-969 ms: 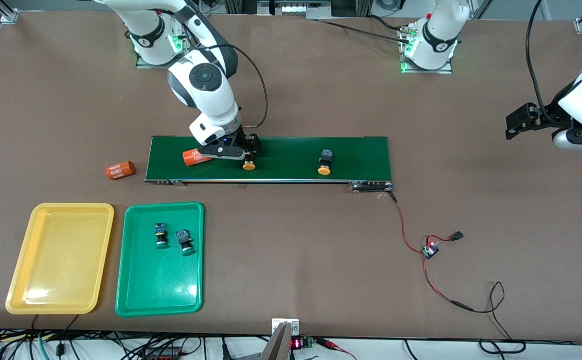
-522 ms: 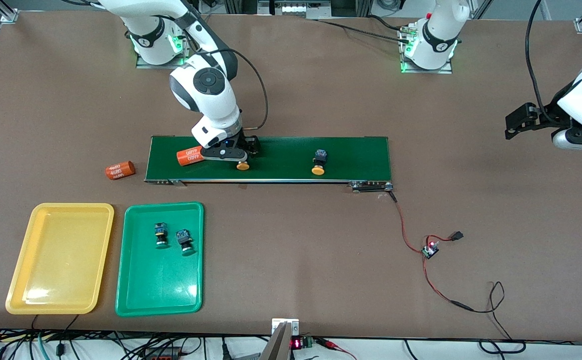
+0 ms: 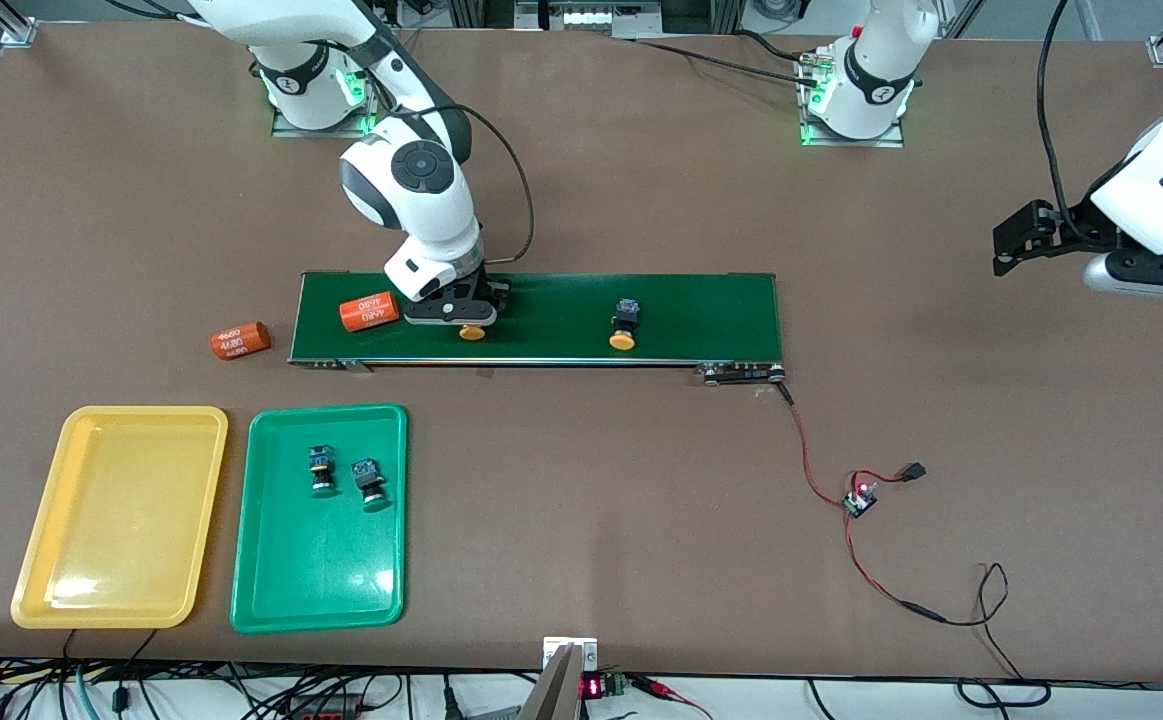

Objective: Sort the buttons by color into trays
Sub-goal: 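Grasp the yellow button on the belt with the right gripper, then carry the yellow button with the right gripper to the yellow tray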

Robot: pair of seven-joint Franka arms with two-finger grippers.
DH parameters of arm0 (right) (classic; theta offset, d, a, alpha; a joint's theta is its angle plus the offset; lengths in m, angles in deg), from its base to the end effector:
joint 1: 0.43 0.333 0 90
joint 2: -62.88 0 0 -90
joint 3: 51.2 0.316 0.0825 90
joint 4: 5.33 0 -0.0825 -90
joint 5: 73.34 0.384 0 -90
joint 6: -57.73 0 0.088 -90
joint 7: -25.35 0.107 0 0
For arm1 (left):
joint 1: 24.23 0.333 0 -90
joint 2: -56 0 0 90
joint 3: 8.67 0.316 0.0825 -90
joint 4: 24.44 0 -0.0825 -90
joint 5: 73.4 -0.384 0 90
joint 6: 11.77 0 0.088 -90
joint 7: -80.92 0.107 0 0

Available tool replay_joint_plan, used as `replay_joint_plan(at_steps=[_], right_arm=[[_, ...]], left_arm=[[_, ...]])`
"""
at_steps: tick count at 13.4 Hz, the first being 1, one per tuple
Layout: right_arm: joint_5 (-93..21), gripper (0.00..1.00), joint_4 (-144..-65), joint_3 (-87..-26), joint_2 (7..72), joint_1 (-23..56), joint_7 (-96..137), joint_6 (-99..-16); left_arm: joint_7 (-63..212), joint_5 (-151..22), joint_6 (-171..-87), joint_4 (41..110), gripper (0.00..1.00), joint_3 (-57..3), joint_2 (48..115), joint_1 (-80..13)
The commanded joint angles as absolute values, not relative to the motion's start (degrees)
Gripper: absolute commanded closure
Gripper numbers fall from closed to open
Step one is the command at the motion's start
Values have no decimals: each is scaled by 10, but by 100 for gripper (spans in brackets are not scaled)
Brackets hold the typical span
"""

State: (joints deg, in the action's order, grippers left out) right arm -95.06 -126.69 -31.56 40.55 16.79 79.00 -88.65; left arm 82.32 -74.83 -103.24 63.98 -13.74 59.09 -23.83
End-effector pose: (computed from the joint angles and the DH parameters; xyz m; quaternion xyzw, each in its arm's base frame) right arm 0.4661 0.3529 0.2435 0.9980 -0.0067 0.0632 0.0030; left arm 0.5717 -0.0427 0.6095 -0.9985 0.0532 0.0000 0.0101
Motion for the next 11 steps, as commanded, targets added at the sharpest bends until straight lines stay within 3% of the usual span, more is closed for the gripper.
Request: replay_joint_plan(at_steps=[1,4,9,11], right_arm=[[-964,100,-1262,-312,406,156,784,-889],[-962,100,-1250,-314,416,136,734,-874],[-937,100,-1132,-320,414,83,582,-691],[-894,100,-1115,-358,414,66,474,-683]], left_arm=[[829,-739,-1019,626,0,-138,592,-233],[829,-740,-1019,626,0,-138,592,-234],[830,-740,-1019,625,0,-138,592,-234],[830,-740,-1019,625,0,-138,592,-234]])
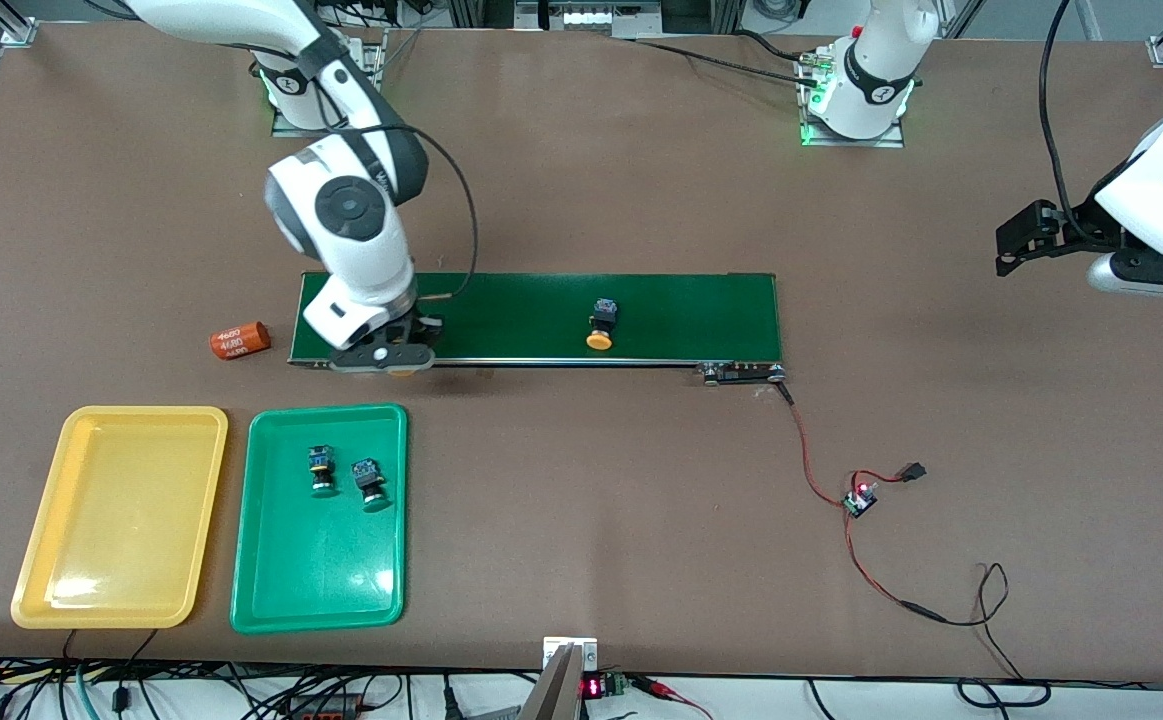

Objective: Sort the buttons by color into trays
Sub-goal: 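Carry the yellow button with the right gripper to the yellow tray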

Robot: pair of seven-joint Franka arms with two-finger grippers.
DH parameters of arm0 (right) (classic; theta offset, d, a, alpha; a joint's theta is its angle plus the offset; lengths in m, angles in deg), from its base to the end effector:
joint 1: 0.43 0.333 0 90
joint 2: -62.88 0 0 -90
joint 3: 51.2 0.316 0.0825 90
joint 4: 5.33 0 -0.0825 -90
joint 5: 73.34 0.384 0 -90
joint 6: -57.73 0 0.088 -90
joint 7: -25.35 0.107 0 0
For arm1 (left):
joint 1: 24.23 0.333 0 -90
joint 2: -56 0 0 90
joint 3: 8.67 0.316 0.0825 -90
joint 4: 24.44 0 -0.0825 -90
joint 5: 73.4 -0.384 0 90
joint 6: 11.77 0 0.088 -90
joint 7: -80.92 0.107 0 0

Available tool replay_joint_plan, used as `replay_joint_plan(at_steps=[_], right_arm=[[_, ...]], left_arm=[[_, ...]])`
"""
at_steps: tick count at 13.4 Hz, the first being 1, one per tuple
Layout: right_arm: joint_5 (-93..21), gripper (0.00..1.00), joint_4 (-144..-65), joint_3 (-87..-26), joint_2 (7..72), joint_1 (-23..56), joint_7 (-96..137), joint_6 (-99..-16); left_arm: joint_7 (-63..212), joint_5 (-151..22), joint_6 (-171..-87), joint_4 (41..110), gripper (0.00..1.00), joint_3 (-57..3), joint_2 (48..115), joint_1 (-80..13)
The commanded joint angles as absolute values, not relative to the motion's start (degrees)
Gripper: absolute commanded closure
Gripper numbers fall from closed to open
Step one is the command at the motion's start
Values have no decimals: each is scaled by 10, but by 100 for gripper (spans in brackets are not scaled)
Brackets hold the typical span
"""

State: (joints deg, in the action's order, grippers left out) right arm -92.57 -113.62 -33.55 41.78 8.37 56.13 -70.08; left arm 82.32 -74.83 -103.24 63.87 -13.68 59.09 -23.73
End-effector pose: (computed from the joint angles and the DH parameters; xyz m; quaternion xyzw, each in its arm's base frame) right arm 0.5697 0.2602 0.3191 0.9954 0.0561 0.0363 0.0682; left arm 0.5719 -0.0411 0.6104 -0.9986 0.0518 -0.0010 0.0101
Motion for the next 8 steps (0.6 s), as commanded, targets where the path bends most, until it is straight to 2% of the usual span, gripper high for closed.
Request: replay_joint_plan(at_steps=[1,6,8], right_arm=[[-885,100,-1107,-371,409,53,424,-683],[-884,100,-1030,-426,363,-22,206,-652],[-884,100,-1016,-469,343,-37,137,-657]], left_arm=[[830,-740,-1019,625,0,-138,592,-234],[831,-740,-1019,625,0,-138,592,-234],[831,-740,-1019,625,0,-138,592,-233]])
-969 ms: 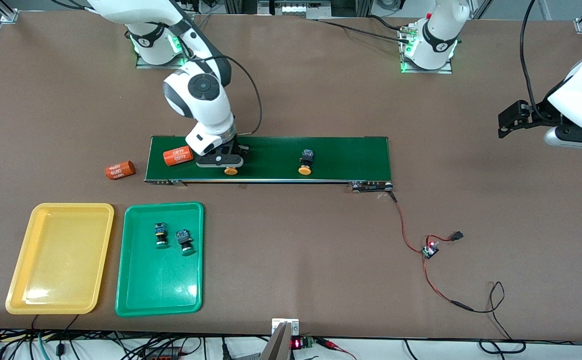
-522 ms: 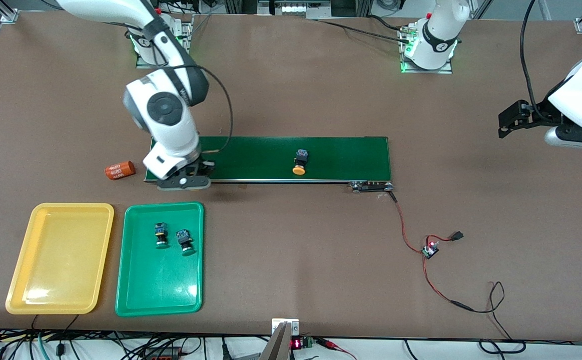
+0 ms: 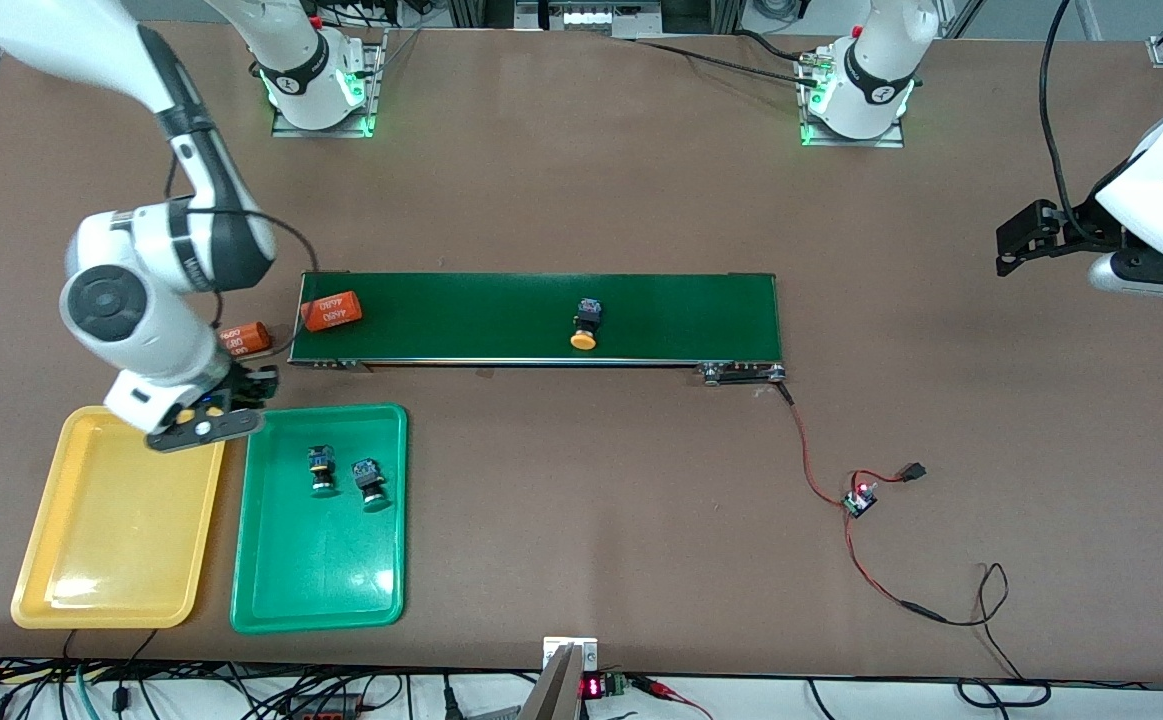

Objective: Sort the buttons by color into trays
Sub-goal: 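Carry the yellow button with the right gripper to the yellow tray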

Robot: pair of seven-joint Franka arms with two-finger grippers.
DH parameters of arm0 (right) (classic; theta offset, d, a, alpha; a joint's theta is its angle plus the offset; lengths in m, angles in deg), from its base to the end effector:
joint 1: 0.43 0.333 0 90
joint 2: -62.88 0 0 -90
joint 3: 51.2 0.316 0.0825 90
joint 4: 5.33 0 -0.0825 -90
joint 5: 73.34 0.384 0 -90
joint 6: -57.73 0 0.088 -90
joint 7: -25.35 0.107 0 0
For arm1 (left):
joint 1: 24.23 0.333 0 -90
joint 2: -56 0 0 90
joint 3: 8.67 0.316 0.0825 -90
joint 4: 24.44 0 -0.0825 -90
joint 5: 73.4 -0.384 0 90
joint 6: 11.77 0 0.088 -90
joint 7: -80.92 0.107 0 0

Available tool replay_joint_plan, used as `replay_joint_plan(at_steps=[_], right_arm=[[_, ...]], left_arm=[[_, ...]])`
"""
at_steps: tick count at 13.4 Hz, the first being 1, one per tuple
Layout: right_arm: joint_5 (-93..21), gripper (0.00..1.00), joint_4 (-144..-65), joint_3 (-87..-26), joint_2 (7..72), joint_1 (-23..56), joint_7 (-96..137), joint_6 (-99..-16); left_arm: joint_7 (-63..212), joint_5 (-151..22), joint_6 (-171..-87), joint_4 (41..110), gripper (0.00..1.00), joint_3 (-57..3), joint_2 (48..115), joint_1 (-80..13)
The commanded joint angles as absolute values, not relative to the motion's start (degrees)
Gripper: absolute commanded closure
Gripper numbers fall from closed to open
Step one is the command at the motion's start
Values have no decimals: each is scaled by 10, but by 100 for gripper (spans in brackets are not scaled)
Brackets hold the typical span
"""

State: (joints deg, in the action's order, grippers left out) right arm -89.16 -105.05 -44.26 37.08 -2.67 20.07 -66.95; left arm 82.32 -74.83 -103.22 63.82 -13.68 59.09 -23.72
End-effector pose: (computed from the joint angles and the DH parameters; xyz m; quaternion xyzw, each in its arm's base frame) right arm 0.6586 0.0365 0.3199 0.9834 0.1593 -0.0047 0.0866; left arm 0.5719 -0.0410 0.6108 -0.9986 0.0517 -0.0012 0.0101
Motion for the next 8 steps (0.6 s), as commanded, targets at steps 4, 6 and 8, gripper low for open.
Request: replay_joint_plan(at_steps=[4,6,8], right_arm=[[-885,100,-981,-510,292,-61,30,-676],[-885,99,-981,-517,275,-68,16,-723],[-885,98,-981,-535,251,-75,-17,-768]], left_arm=[[831,-740,-1005,625,0,-138,592,-233],[830,-740,-1005,625,0,-138,592,-233],[831,-740,-1005,624,0,-138,592,-233]])
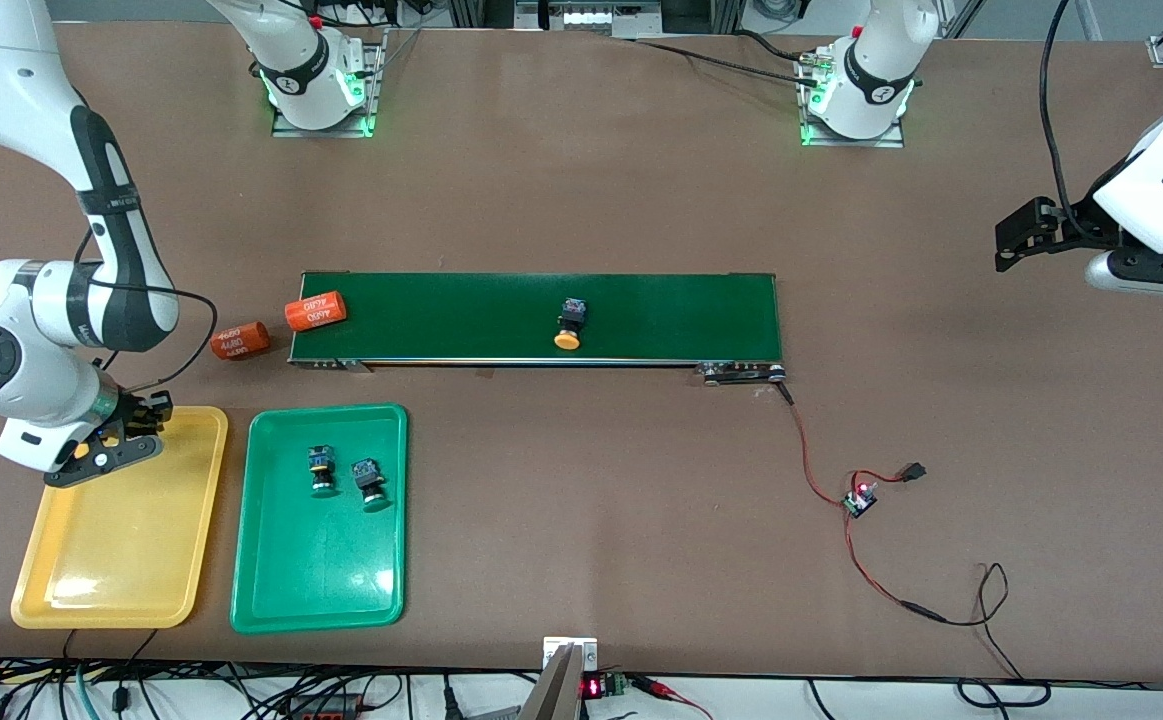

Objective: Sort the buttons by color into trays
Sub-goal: 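Carry the yellow button with the right gripper to the yellow tray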

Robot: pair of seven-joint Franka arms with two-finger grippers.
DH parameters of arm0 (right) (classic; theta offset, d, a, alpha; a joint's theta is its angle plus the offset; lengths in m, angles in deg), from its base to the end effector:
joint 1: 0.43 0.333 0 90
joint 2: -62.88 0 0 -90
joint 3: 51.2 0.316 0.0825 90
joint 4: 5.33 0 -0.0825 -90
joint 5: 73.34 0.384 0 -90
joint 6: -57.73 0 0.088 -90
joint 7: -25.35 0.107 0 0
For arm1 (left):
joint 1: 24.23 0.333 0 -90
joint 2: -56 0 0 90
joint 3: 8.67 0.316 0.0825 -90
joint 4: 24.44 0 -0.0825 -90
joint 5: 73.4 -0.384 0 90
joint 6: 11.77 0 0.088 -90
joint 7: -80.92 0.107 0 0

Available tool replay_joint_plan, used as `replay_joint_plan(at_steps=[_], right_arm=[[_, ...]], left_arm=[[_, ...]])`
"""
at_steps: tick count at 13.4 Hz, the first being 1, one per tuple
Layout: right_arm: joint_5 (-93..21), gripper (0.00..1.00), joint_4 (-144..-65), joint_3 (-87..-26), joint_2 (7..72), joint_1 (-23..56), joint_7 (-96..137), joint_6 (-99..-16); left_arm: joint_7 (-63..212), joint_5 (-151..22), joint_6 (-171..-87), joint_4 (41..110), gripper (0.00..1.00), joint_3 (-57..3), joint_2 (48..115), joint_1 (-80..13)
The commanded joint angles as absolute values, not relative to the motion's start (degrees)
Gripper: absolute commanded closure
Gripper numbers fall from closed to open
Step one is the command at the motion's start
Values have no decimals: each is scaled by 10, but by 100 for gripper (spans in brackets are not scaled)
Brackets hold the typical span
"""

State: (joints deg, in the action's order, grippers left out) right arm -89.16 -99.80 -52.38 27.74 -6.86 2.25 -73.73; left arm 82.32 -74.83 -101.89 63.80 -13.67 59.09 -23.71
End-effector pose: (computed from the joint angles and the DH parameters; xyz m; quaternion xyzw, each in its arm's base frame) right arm 0.6831 -0.0956 0.2593 0.9682 0.2239 -0.0141 0.1107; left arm 0.5695 -0.0406 0.6090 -0.9986 0.0514 0.0102 0.0104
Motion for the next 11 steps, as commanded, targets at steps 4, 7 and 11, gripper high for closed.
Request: replay_joint_plan(at_steps=[4,7,11], right_arm=[[-884,93,-981,-551,224,-77,-51,-830],[-884,50,-981,-551,224,-76,-57,-831],[-871,0,-981,-551,226,-75,-69,-831]], left_arm=[[832,-740,-1005,625,0,-137,592,-232],[831,-740,-1005,624,0,-138,592,-232],[830,-740,-1005,624,0,-138,592,-232]])
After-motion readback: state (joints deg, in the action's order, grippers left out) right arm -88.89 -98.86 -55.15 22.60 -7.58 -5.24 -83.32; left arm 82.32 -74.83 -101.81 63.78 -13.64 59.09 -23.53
